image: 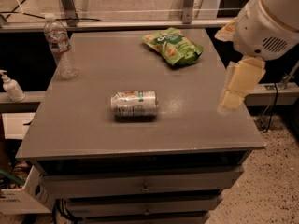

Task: Pick 7up can

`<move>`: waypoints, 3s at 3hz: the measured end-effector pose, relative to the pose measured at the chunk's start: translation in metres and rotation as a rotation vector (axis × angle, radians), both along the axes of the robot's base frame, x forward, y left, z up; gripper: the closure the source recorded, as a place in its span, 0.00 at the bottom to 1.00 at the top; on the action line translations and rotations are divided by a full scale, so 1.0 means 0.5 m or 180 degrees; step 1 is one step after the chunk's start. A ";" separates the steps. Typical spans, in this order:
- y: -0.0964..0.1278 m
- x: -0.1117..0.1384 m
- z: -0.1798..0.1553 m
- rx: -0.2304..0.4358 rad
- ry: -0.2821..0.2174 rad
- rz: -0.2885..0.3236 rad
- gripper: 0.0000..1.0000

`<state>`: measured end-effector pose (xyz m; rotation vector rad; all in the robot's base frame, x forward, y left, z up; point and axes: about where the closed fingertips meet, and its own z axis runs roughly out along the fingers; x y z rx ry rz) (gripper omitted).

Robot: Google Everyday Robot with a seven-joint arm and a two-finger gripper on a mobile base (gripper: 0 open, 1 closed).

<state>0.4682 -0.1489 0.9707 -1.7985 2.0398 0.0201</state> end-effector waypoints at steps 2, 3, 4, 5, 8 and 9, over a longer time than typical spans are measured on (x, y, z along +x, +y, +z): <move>0.185 0.029 -0.047 0.0129 0.0065 0.0395 0.00; 0.262 0.027 -0.099 0.0113 0.0227 0.0474 0.00; 0.323 0.028 -0.141 0.0093 0.0336 0.0524 0.00; 0.370 0.044 -0.183 0.0116 0.0437 0.0584 0.00; 0.398 0.086 -0.272 0.0306 0.0542 0.0812 0.18; 0.389 0.088 -0.280 0.0341 0.0524 0.0893 0.41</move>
Offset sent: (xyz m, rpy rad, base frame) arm 0.0183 0.1480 -0.0559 0.0398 0.0812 0.1775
